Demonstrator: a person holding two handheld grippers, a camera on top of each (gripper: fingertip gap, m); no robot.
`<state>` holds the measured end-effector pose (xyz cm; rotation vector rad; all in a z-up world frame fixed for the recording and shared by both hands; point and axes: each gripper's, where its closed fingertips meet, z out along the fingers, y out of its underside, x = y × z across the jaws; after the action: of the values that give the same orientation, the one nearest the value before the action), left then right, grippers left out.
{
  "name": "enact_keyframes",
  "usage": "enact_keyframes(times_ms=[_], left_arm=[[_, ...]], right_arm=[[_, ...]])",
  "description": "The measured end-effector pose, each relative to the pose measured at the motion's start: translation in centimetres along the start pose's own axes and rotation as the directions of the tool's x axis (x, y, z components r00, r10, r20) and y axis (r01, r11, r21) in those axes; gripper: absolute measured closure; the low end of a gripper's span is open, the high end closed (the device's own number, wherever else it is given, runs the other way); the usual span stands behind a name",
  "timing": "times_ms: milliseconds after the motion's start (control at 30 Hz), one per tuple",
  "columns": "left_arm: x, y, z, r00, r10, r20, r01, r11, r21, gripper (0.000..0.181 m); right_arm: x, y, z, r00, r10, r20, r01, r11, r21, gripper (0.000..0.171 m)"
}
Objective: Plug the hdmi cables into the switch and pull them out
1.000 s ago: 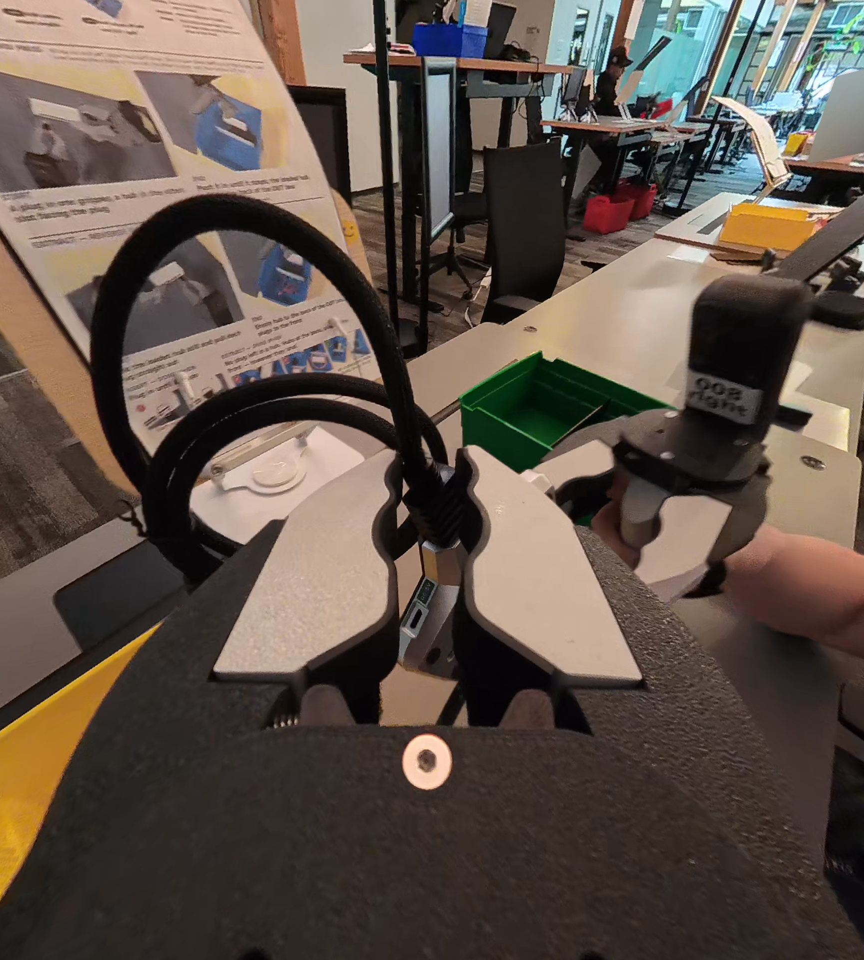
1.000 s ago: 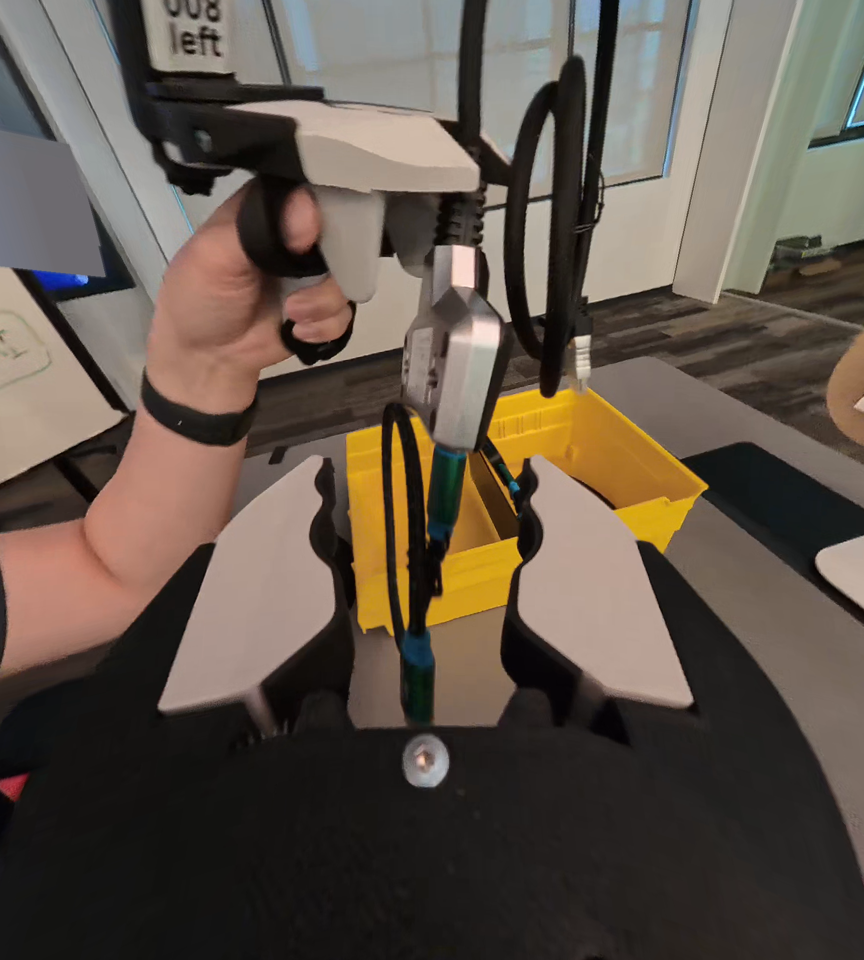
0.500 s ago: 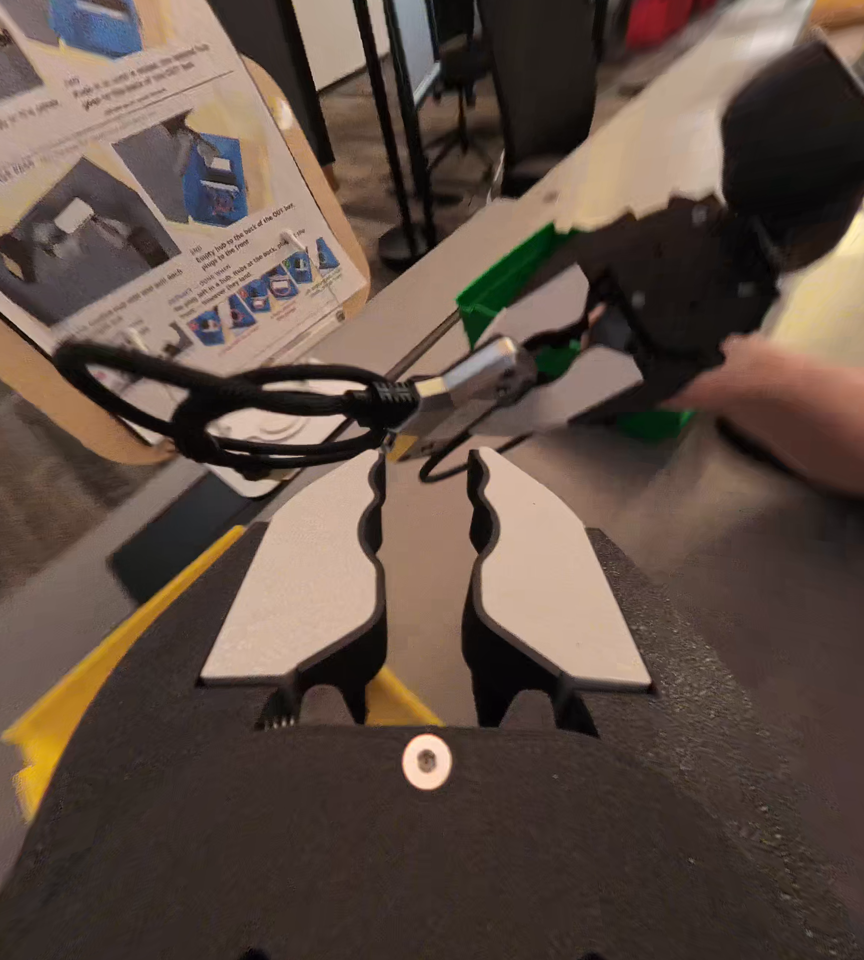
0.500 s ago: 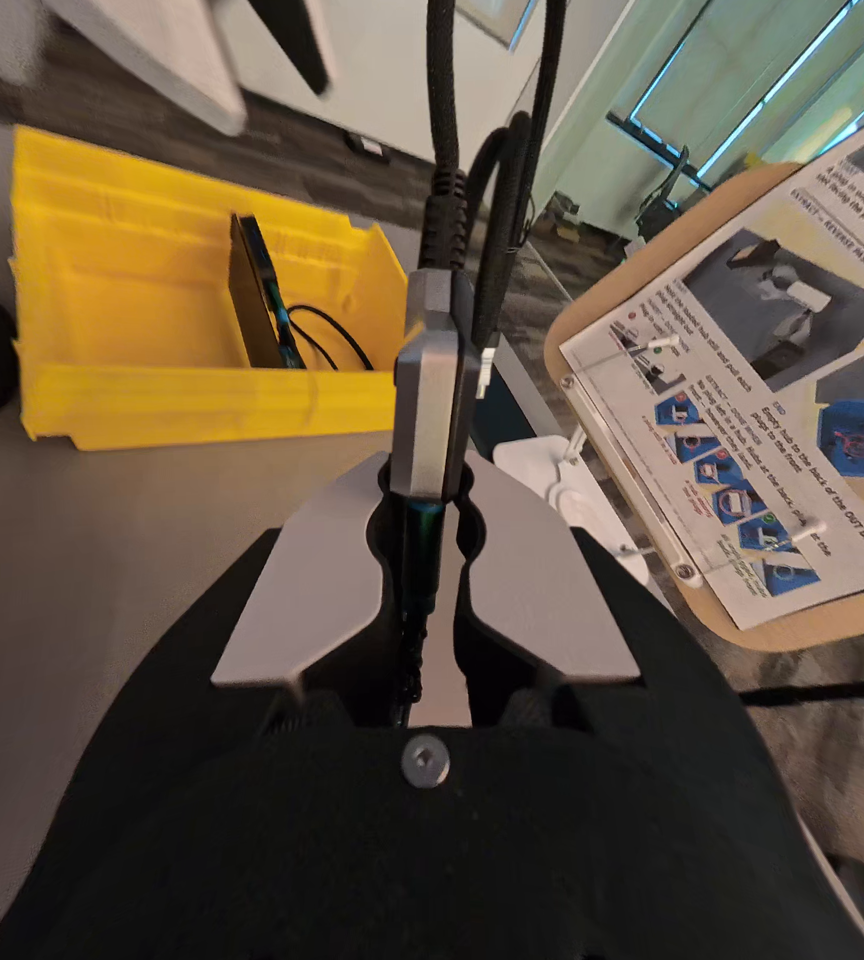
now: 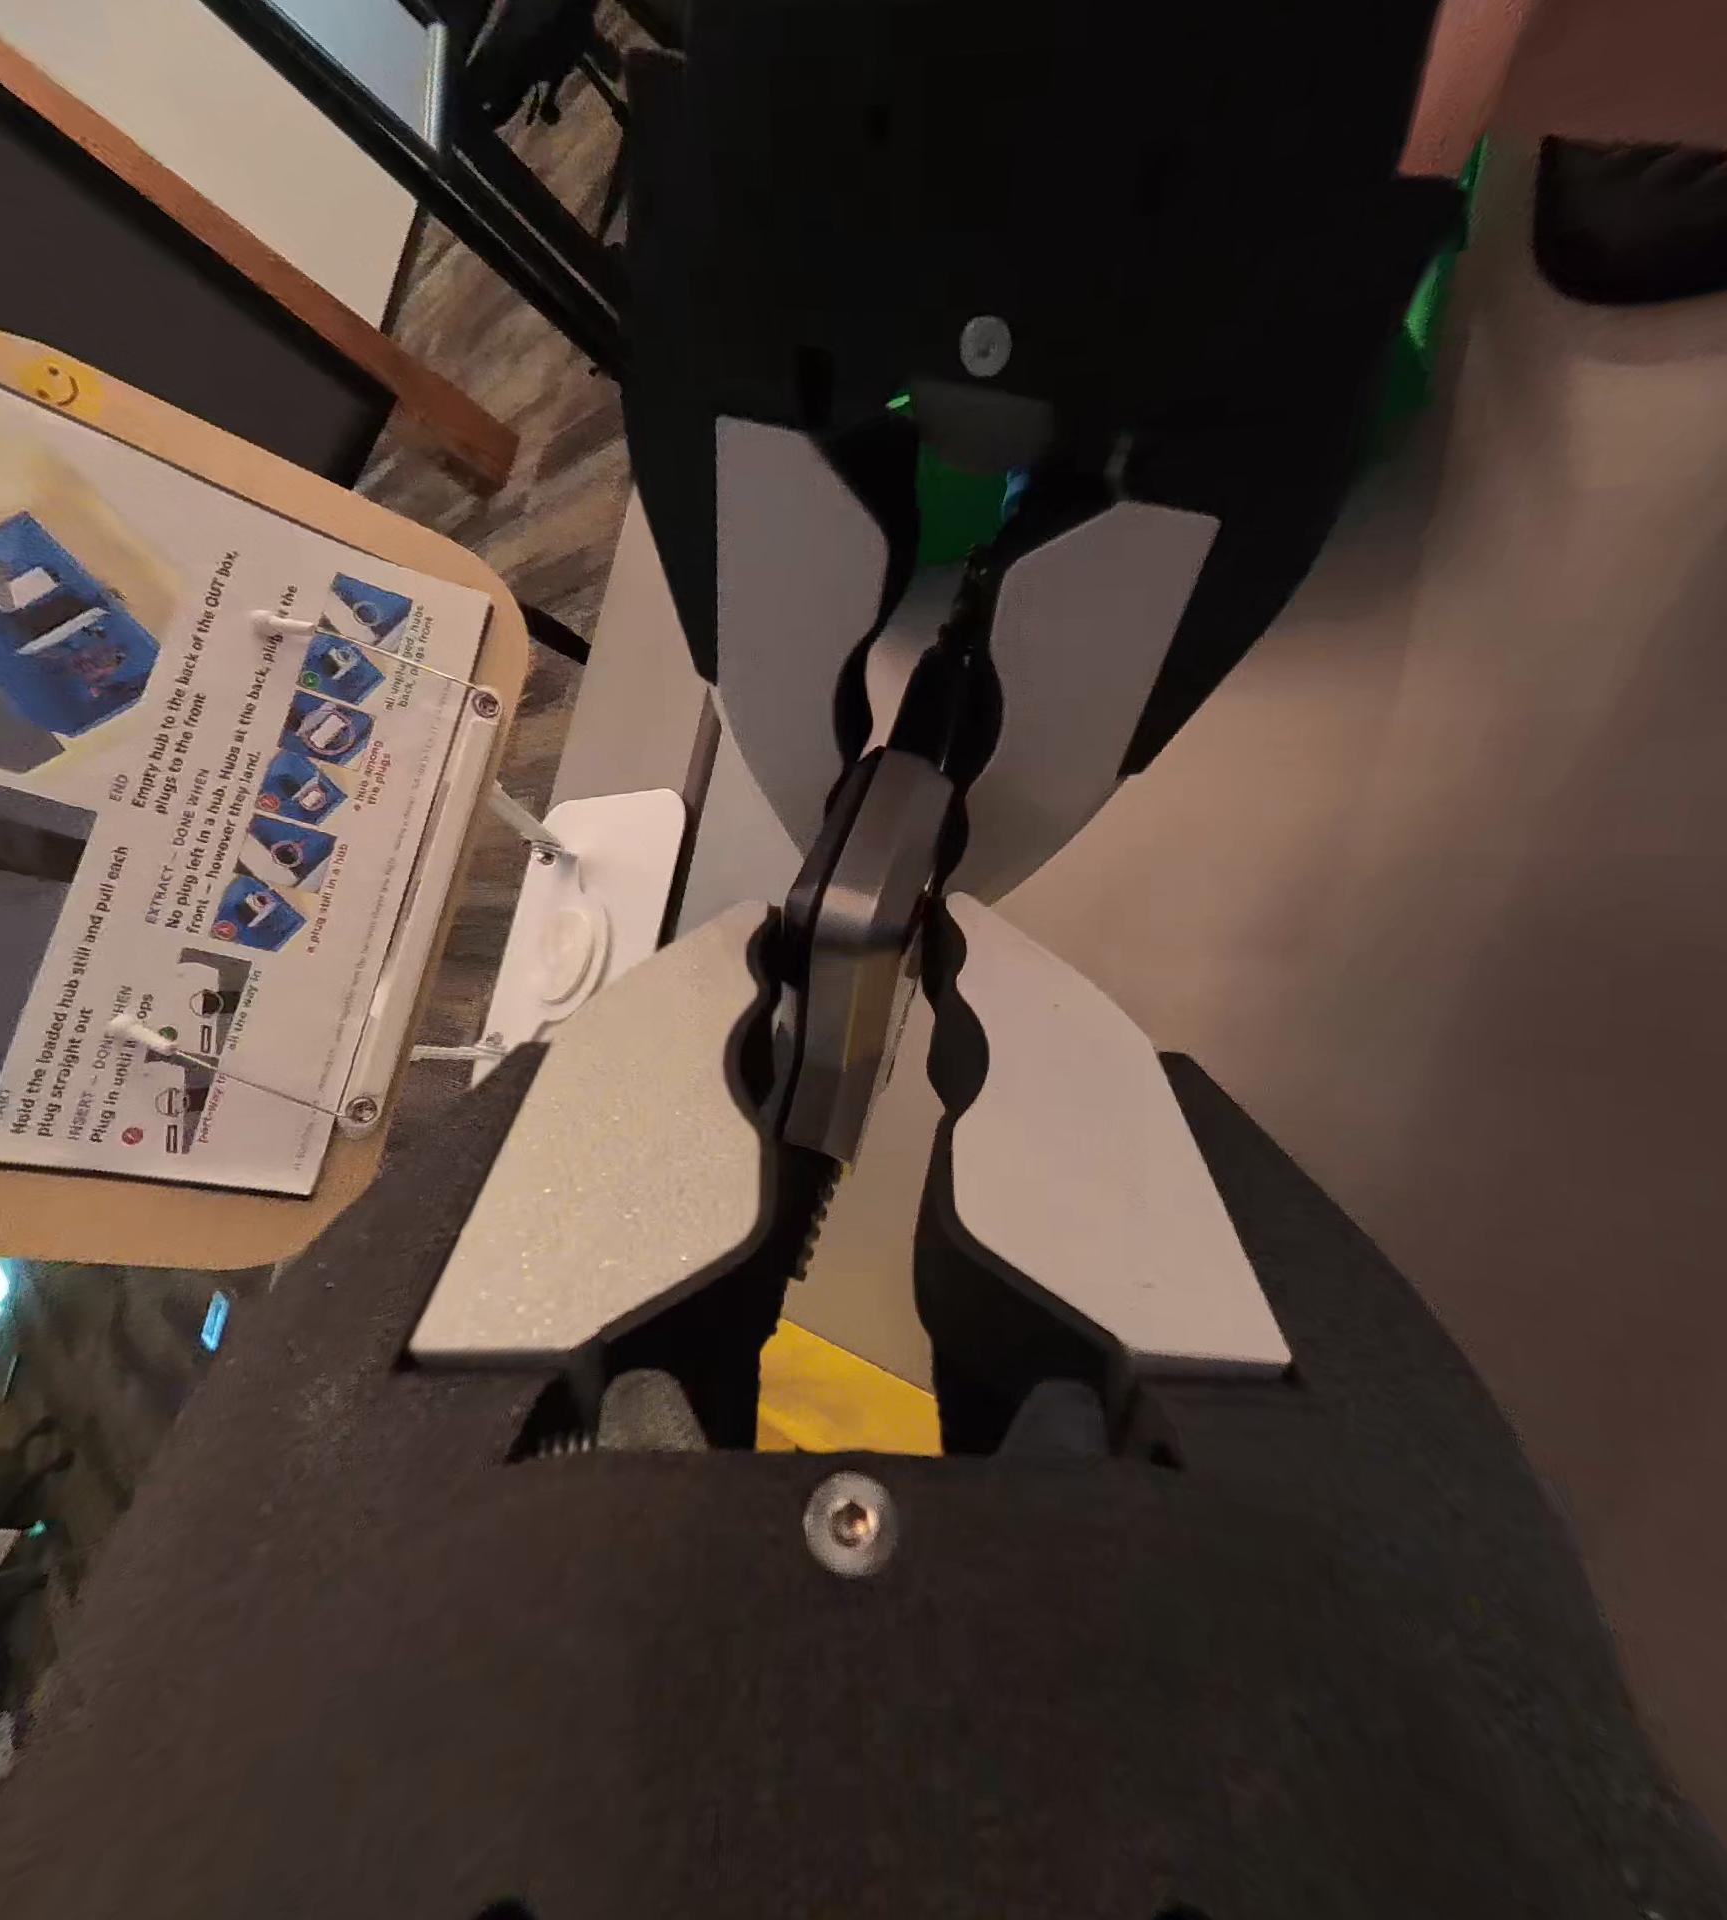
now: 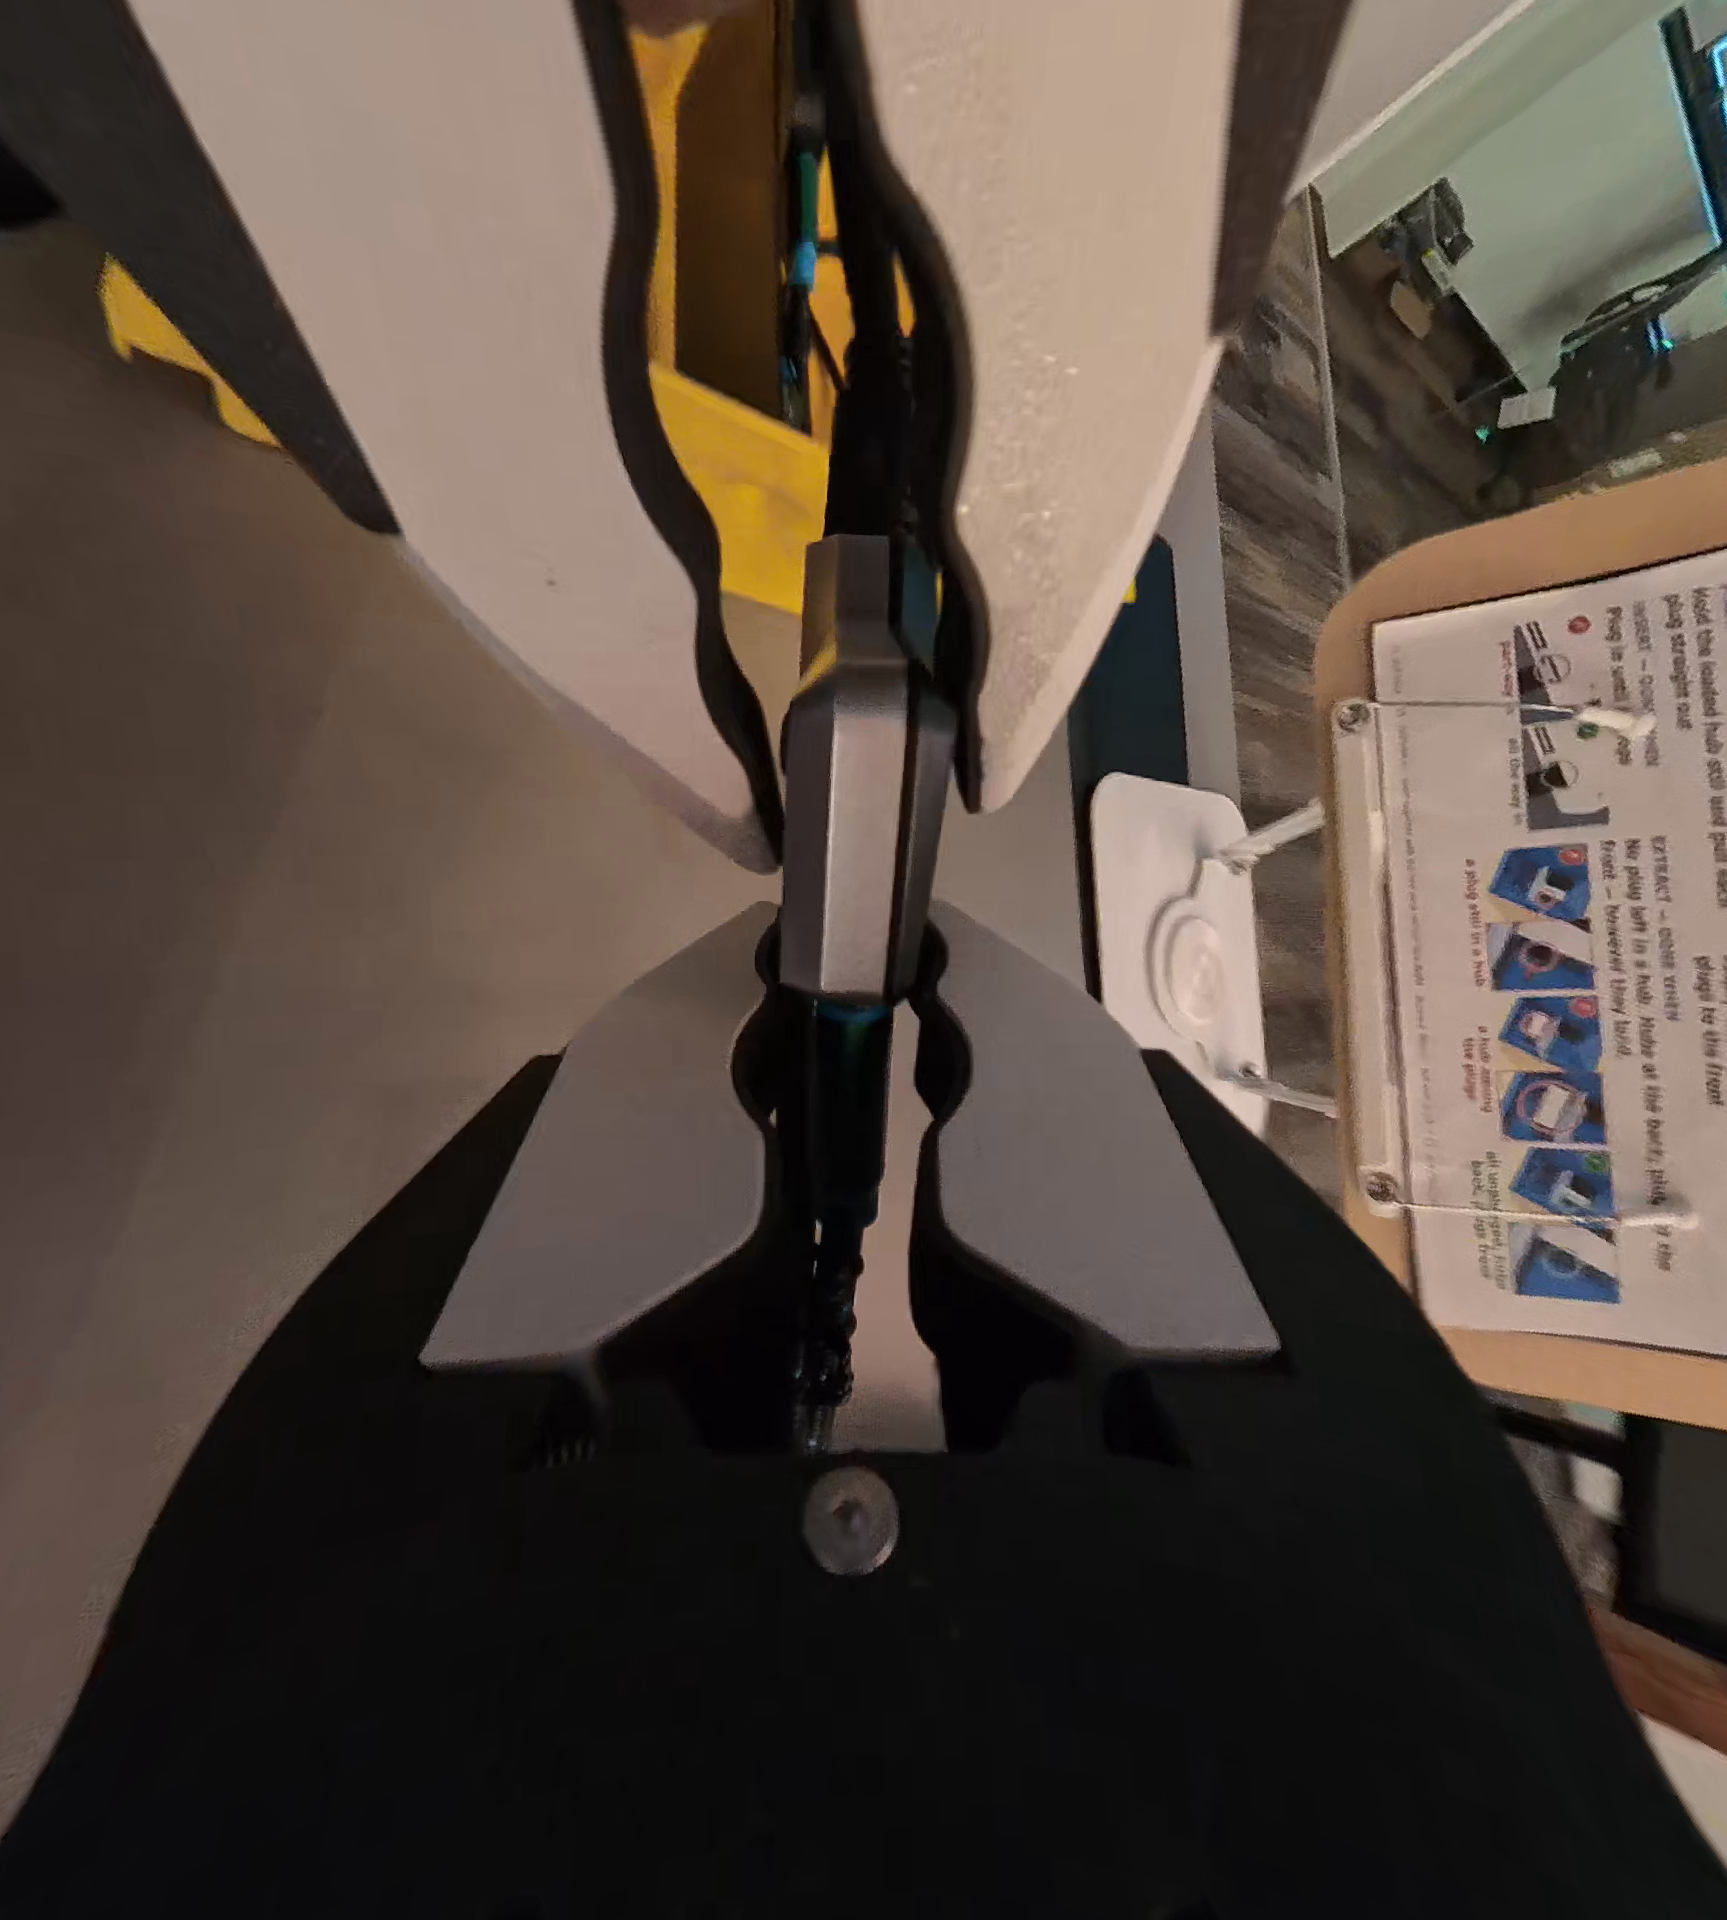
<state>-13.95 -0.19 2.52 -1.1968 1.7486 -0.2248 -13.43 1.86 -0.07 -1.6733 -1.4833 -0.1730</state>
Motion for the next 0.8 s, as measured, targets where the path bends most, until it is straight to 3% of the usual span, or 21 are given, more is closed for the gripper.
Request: enact_keyframes(times_ms=[133, 233, 367, 467, 567, 667, 800], left_arm=[[-0.6, 0.8, 0.4, 1.0, -0.023, 0.007, 0.023, 0.999, -0.026, 0.157], [-2.3, 0.7, -0.5, 0.994, -0.102, 0.048, 0.1, 0.994, 0.031, 0.158], [-4.6, 0.1, -3.4, 0.973, -0.222, 0.065, 0.209, 0.964, 0.165, 0.159], [-6.3, 0.0, -5.7, 0.952, -0.291, 0.098, 0.259, 0.932, 0.255, 0.159], [-8.2, -0.3, -8.3, 0.917, -0.374, 0.136, 0.303, 0.878, 0.371, 0.159], [-8.9, -1.3, -10.6, 0.895, -0.436, 0.09, 0.335, 0.794, 0.508, 0.159], [-8.2, -3.7, -12.0, 0.908, -0.418, 0.017, 0.318, 0.716, 0.621, 0.159]], right_arm=[[0.9, 0.3, 0.4, 0.996, -0.048, -0.08, 0.048, 0.999, 0.001, 0.149], [3.5, -0.7, -1.5, 0.972, 0.004, -0.235, 0.014, 0.997, 0.072, 0.143], [6.9, -4.0, -8.1, 0.871, 0.118, -0.476, 0.045, 0.947, 0.317, 0.136], [7.6, -5.7, -13.8, 0.823, 0.218, -0.525, 0.098, 0.856, 0.508, 0.137], [7.4, -6.1, -17.9, 0.831, 0.251, -0.496, 0.144, 0.765, 0.628, 0.15], [8.0, -4.7, -18.4, 0.875, 0.274, -0.399, 0.075, 0.737, 0.671, 0.151], [6.8, -2.5, -13.8, 0.961, 0.278, -0.002, -0.2, 0.697, 0.689, 0.132]])
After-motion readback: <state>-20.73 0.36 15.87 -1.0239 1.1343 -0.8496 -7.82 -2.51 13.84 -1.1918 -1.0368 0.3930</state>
